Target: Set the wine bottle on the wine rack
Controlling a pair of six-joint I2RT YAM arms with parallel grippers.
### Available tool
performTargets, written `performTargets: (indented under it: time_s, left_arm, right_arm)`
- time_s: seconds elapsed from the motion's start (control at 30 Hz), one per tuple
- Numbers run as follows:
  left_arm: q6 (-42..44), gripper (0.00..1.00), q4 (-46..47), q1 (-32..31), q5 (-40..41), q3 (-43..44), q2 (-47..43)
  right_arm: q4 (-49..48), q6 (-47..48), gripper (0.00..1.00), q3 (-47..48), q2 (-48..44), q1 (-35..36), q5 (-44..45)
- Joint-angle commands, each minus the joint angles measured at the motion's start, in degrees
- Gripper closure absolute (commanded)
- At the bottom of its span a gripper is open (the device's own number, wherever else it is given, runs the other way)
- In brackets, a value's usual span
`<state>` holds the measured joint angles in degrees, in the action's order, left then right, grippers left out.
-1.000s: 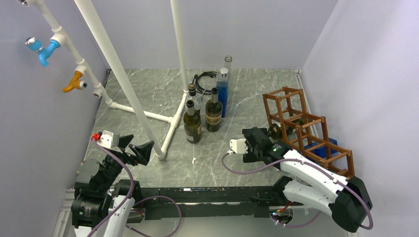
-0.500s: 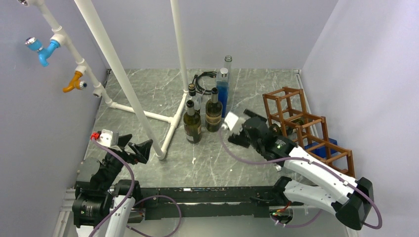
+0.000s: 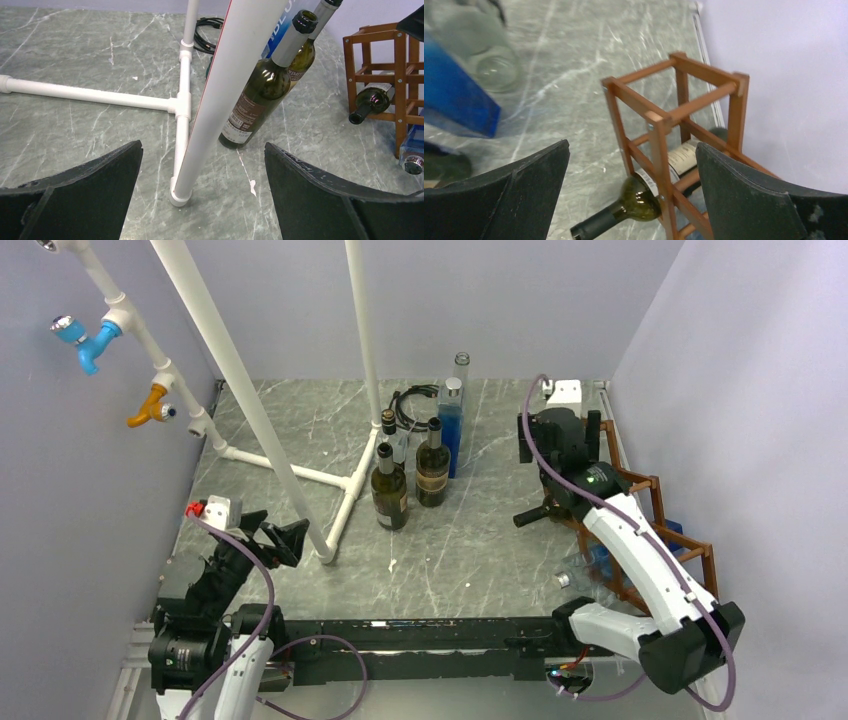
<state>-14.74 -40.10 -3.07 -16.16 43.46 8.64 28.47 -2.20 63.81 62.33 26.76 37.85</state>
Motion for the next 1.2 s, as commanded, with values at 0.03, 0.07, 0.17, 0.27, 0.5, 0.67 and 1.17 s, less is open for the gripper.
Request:
performTargets:
  time_s: [0.03, 0.07, 0.17, 0.27, 0.5, 0.67, 1.17]
  left_arm:
    - [-0.58, 0.02, 2.09, 0.35, -0.47, 0.07, 0.18]
    - [-0.57, 0.02, 2.12, 0.35, -0.53, 0.09, 0.34]
    - [-0.52, 0.02, 2.03, 0.32, -1.01, 0.22, 1.44]
    - [-0.63, 0.03, 2.01, 0.32, -0.94, 0.22, 1.75]
    - [-0.63, 0.03, 1.96, 0.37, -0.96, 0.29, 2.19]
    - [-0.72, 0.03, 1.97, 0.39, -1.07, 0.22, 2.44]
    - [-0.58, 0.03, 2.13, 0.43, -1.13, 0.22, 2.23]
  right_arm:
    - [2.15, -6.72, 0.01, -1.42, -0.08, -6.89, -4.20]
    - [1.89, -7.12, 0.01, -2.20, -0.13, -8.11, -6.04]
    - [-0.49, -6.92, 0.04, -4.97, -0.38, -9.86, -10.95]
    - [-2.74, -4.05, 0.11, -6.19, 0.38, -10.22, -12.17]
    - [-11.74, 3.61, 0.34, -11.02, 1.13, -10.58, -11.72]
    - [-15.55, 7.79, 0.42, -11.71, 2.96, -10.86, -10.87]
    - [-25.50, 19.74, 0.83, -13.56, 8.38, -11.48, -18.93]
